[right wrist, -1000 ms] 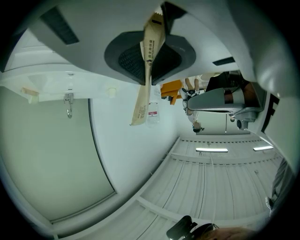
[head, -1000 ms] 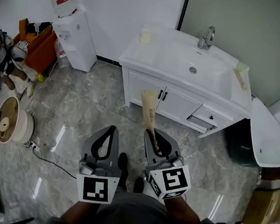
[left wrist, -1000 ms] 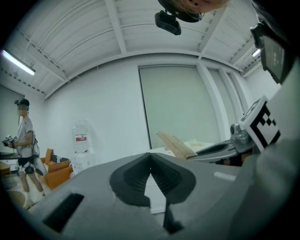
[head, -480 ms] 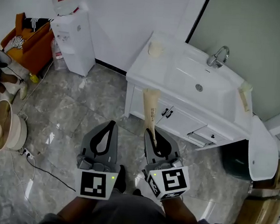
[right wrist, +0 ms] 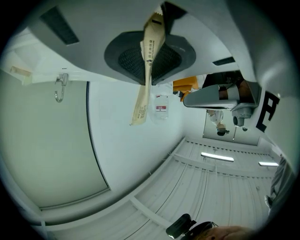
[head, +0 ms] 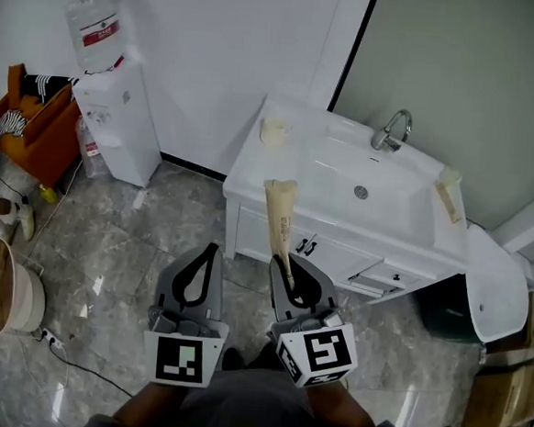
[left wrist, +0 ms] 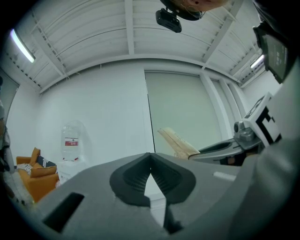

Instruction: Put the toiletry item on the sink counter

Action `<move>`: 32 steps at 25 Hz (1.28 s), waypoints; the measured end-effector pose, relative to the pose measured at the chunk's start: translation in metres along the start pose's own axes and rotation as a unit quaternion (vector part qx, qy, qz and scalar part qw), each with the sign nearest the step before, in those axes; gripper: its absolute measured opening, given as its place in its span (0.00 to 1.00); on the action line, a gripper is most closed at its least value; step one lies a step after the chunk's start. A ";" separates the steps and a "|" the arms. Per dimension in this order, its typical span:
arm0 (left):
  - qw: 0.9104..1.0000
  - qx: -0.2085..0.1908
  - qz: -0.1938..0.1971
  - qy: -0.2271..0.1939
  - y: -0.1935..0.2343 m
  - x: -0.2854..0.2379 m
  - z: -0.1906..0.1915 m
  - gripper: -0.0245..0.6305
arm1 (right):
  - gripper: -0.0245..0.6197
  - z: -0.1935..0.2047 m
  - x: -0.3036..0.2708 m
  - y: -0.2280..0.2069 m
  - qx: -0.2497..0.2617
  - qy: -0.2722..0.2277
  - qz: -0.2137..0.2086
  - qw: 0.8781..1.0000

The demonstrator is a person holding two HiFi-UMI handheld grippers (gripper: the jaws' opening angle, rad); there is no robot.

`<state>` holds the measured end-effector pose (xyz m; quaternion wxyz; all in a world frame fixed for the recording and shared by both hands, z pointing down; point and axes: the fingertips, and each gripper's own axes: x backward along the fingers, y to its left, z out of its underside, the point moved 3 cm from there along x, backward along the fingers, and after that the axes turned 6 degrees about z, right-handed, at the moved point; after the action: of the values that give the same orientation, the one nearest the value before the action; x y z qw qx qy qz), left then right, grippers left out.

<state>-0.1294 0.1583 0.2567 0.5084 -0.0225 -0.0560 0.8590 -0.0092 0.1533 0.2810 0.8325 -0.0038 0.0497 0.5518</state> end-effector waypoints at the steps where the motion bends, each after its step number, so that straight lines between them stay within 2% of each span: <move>1: 1.000 0.003 0.004 0.003 -0.001 -0.005 0.002 0.05 | 0.11 0.000 -0.002 -0.004 -0.002 0.000 0.004 1.000; 7: 0.999 0.005 0.028 0.033 -0.013 -0.042 0.023 0.05 | 0.11 0.016 -0.019 -0.033 -0.025 0.014 0.018 0.999; 20: 0.995 -0.006 0.024 0.093 -0.002 -0.159 0.048 0.05 | 0.11 0.049 -0.108 -0.123 -0.067 0.051 0.018 0.996; 27: 0.996 -0.027 0.010 0.085 0.005 -0.221 0.032 0.05 | 0.11 0.032 -0.154 -0.168 -0.077 0.029 0.005 0.997; 32: 0.997 -0.031 -0.007 0.063 0.006 -0.251 0.014 0.05 | 0.11 0.013 -0.177 -0.191 -0.059 0.012 -0.018 0.998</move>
<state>-0.0150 -0.0658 0.2657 0.5158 -0.0924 -0.0508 0.8502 0.0990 -0.0833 0.3005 0.8400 -0.0603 0.0268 0.5386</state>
